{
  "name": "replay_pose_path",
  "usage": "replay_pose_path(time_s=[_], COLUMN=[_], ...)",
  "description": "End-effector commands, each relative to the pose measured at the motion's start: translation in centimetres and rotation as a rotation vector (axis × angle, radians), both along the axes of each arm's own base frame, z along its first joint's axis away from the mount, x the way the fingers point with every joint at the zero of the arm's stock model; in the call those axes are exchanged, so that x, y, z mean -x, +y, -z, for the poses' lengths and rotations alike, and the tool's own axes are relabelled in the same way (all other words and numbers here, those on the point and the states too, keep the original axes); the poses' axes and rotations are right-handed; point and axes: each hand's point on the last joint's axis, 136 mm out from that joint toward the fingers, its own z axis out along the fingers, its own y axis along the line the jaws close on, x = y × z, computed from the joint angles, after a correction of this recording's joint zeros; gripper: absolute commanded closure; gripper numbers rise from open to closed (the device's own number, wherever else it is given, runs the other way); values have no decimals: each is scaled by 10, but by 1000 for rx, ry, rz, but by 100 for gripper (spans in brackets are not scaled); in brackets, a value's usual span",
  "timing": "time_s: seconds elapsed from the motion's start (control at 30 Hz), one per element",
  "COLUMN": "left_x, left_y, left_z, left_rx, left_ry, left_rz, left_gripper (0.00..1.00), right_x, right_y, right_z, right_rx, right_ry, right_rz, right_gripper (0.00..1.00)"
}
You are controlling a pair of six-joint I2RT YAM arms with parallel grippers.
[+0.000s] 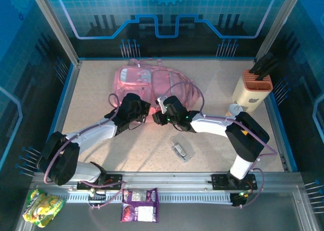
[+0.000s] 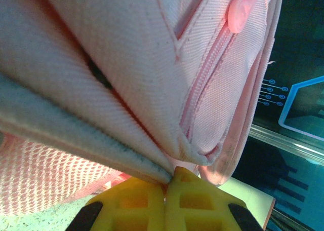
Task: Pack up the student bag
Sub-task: Zip the student bag at the center of the table.
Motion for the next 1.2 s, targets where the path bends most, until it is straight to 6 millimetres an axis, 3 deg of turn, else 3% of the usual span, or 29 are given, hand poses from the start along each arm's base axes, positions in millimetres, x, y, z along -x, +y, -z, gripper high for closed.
replay_pose_path(time_s=[0.0, 0.1, 0.27, 0.43, 0.67, 0.9, 1.0, 1.17], left_x=[-12, -11, -13, -14, -15, -15, -13, -12], left_y=[-22, -19, -19, -19, -18, -21, -20, -20], left_z=[-34, -32, -32, -34, -37, -38, -40, -40], left_rx=[39, 42, 39, 44, 37, 64, 48, 71], left_ry=[-103, -98, -107, -109, -114, -116, -119, -126], left_rz=[77, 63, 58, 52, 51, 56, 64, 53], left_gripper=[100, 100, 100, 100, 100, 100, 100, 100], right_x=[-1, 3, -15, -24, -23, -30, -37, -47], right_y=[19, 11, -2, -1, -5, -6, -8, 3], right_z=[-37, -38, -22, -11, -10, -5, -7, -7], right_rx=[-59, -36, 77, 114, 94, 109, 110, 117], right_ry=[-106, -88, -50, -16, 10, 15, 0, -11], right_rz=[-41, -12, 81, 109, 130, 168, 200, 187], right_gripper=[60, 59, 58, 61, 64, 74, 72, 74])
